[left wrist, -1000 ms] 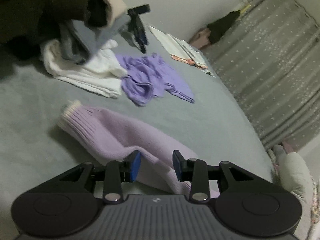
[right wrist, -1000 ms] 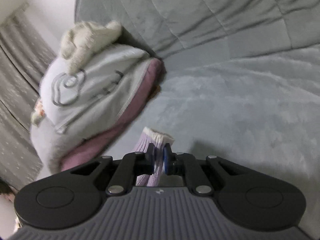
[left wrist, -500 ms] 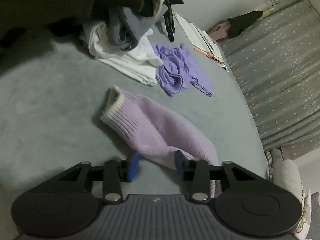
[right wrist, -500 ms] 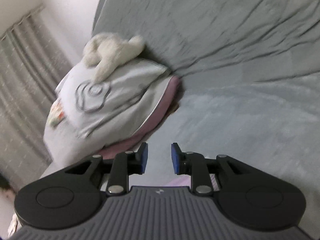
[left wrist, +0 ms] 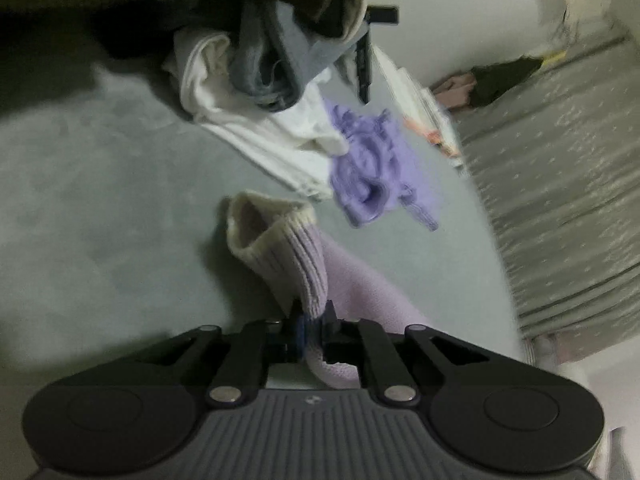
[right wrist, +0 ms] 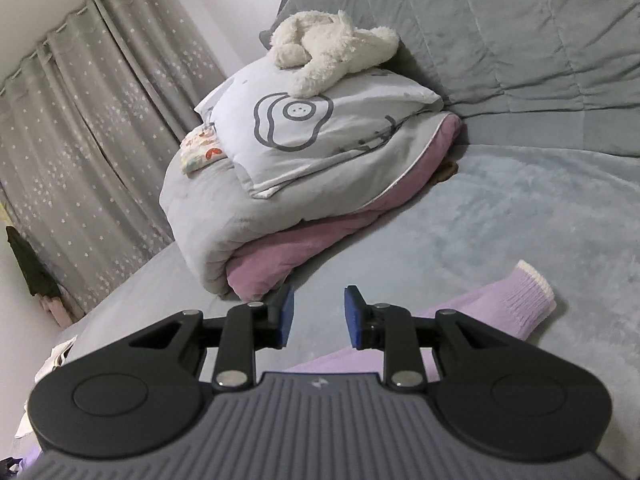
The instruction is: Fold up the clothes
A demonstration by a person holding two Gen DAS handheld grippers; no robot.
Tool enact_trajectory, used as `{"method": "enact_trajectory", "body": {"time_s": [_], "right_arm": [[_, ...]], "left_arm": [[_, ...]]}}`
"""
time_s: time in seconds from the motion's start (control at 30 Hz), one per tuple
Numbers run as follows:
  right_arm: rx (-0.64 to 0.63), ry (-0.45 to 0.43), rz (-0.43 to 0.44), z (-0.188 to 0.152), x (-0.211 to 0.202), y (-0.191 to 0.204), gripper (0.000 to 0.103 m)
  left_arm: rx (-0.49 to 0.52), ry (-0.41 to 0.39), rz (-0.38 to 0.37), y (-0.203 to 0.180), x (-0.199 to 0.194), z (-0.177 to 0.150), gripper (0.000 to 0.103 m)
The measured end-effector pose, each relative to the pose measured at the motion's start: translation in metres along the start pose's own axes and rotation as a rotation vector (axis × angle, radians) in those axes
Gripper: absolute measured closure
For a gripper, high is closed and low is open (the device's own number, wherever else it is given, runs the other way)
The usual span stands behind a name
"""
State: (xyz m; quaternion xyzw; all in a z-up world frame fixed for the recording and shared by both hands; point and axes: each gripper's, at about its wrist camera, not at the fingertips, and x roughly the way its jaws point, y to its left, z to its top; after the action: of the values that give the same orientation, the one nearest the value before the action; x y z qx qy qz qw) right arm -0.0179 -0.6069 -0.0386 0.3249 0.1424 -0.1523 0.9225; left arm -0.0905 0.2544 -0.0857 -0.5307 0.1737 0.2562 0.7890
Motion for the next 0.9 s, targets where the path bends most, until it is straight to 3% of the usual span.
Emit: {"method": "enact_trajectory", "body": {"time_s": [0.07, 0.17, 0.23, 0.33, 0.4, 0.47, 0.53, 0.7, 0.77, 0.9], "right_arm": [[0.006, 0.001, 0.006, -0.001, -0.001, 0.000, 0.073], [-0.001, 0.002, 0.001, -0.003, -0.002, 0.001, 0.073], [-0.003, 0.001, -0.002, -0.003, -0.003, 0.002, 0.073], [-0.005, 0.006, -0.003, -0.004, -0.003, 0.002, 0.073], [-0.007, 0.016, -0.002, -0.004, -0.002, 0.002, 0.073], [-0.010, 0.026, 0.000, -0.005, -0.001, 0.001, 0.073], [-0.012, 0.036, 0.002, -0.005, 0.000, 0.001, 0.073], [-0.016, 0.061, 0.005, -0.007, 0.002, 0.000, 0.066], [-0.006, 0.065, 0.002, -0.006, 0.002, -0.004, 0.065], [0.028, 0.127, 0.017, -0.007, 0.007, -0.013, 0.054]], "left_arm": [[-0.060, -0.061, -0.044, 0.000, -0.017, 0.006, 0.098], [-0.210, -0.164, -0.202, 0.004, -0.055, 0.017, 0.098], [-0.217, -0.194, -0.234, 0.002, -0.070, 0.020, 0.098], [-0.200, -0.206, -0.196, 0.005, -0.075, 0.019, 0.098], [-0.159, -0.145, -0.097, 0.005, -0.063, 0.019, 0.097], [-0.218, -0.080, -0.013, 0.019, -0.047, 0.017, 0.097], [-0.231, -0.086, -0.007, 0.023, -0.047, 0.018, 0.097], [-0.060, -0.185, -0.083, -0.006, -0.065, 0.013, 0.096], [0.001, -0.272, -0.132, -0.018, -0.078, 0.009, 0.093], [-0.081, -0.364, -0.120, -0.008, -0.093, 0.009, 0.091]]}}
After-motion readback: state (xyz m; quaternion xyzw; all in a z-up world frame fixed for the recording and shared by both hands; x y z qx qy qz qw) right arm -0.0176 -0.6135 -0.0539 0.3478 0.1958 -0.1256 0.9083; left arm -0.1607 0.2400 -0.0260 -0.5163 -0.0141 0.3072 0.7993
